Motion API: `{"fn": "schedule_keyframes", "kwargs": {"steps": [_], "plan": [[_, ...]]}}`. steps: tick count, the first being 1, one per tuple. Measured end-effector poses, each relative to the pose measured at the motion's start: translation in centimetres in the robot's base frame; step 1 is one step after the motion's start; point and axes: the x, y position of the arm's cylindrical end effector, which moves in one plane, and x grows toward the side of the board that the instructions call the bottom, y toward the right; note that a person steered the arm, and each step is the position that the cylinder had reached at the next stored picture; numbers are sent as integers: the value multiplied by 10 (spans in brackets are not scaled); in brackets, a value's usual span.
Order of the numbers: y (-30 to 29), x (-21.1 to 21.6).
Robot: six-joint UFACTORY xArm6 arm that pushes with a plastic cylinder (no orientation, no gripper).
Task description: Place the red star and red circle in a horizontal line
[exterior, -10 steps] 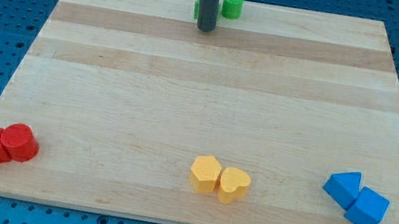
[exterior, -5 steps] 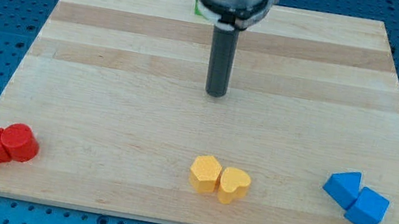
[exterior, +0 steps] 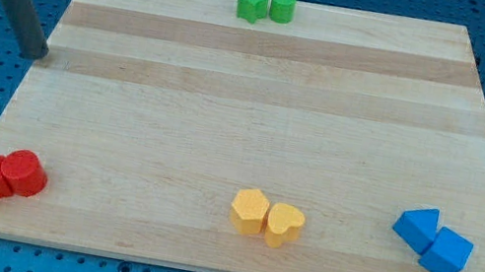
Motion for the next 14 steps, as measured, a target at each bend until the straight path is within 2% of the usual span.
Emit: {"fn": "schedule_keyframes", "kwargs": {"steps": [1, 3, 5, 6, 8, 10, 12, 14], "plan": [[0, 0], [0, 102], [0, 121], [0, 180], [1, 215], [16, 226], [16, 182], [69, 178]]}}
